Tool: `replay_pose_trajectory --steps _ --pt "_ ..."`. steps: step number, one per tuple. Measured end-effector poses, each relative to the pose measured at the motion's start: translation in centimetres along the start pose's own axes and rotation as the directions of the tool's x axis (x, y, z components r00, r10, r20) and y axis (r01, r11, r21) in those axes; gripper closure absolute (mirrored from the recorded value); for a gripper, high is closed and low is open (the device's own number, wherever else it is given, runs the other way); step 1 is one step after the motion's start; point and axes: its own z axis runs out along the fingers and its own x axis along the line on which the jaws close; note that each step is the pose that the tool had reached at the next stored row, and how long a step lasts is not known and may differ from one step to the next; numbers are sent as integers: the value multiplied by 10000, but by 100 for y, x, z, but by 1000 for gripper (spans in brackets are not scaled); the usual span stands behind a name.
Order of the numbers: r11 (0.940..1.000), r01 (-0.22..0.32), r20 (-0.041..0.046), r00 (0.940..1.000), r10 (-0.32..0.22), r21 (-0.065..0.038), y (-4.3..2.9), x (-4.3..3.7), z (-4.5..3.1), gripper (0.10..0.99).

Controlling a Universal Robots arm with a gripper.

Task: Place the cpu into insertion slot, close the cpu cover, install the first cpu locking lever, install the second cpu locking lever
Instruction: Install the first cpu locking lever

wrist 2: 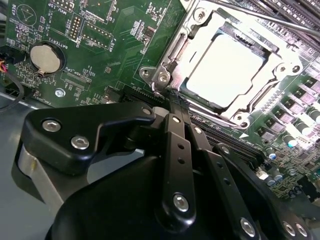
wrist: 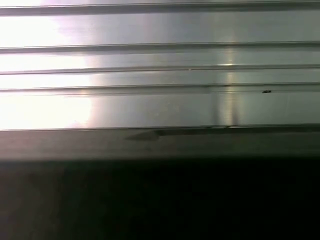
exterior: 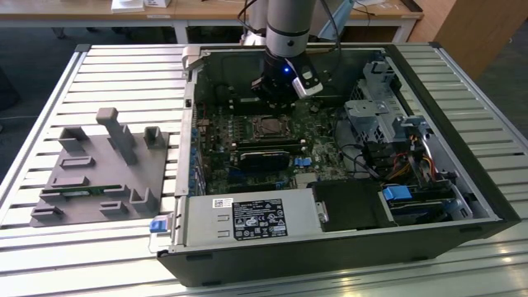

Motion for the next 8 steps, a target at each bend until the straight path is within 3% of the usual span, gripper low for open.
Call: replay_pose_trajectory --steps 8 --pt "10000 0 -5 10000 0 9 0 1 -25 980"
